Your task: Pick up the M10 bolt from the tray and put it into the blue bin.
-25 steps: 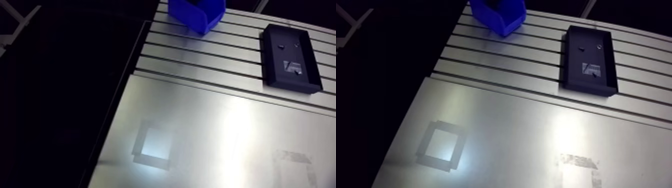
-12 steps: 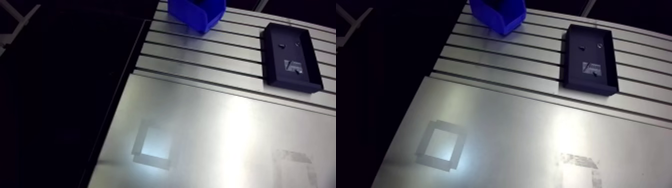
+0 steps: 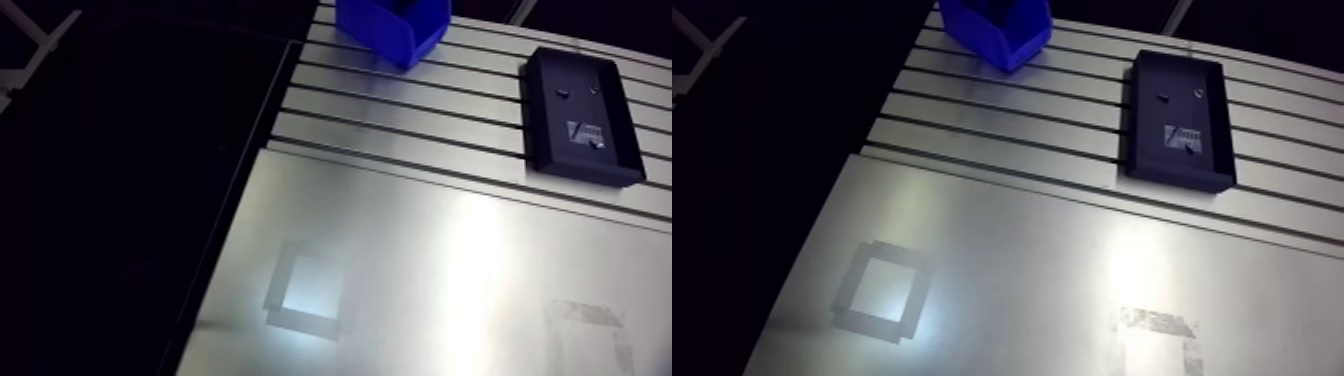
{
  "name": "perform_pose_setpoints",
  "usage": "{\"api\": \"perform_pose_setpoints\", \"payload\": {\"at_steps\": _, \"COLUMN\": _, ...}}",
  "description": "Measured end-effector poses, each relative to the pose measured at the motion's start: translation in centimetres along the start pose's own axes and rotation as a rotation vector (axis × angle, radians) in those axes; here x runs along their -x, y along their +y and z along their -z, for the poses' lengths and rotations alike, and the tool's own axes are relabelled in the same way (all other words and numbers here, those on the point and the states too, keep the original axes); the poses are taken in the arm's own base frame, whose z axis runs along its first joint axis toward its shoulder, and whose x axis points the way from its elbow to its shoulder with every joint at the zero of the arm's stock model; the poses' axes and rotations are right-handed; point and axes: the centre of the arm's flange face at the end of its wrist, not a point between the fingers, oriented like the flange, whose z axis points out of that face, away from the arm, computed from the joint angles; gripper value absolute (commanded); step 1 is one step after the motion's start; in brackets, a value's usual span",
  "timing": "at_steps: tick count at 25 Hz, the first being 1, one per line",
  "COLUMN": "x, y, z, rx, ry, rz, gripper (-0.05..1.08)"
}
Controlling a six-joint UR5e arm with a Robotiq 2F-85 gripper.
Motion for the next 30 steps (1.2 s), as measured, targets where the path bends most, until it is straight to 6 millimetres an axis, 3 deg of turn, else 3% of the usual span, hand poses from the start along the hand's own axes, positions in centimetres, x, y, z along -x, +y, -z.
{"api": "perform_pose_setpoints", "payload": {"at_steps": 10, "x": 0.1, "y": 0.0, "z": 2.0, "rx": -0.015, "ry": 0.024, "rz": 0.002, "gripper": 0.24}}
{"api": "perform_pose_setpoints", "payload": {"at_steps": 14, "x": 0.2, "y": 0.0, "z": 3.9, "rx": -0.028, "ry": 0.045, "rz": 0.004, "gripper": 0.22}}
{"api": "perform_pose_setpoints", "payload": {"at_steps": 24, "x": 1.3, "y": 0.4, "z": 10.3, "rx": -0.052, "ry": 0.094, "rz": 0.018, "gripper": 0.02}}
{"api": "perform_pose_setpoints", "payload": {"at_steps": 30, "x": 2.1, "y": 1.0, "z": 13.9, "rx": -0.046, "ry": 0.127, "rz": 0.040, "gripper": 0.02}}
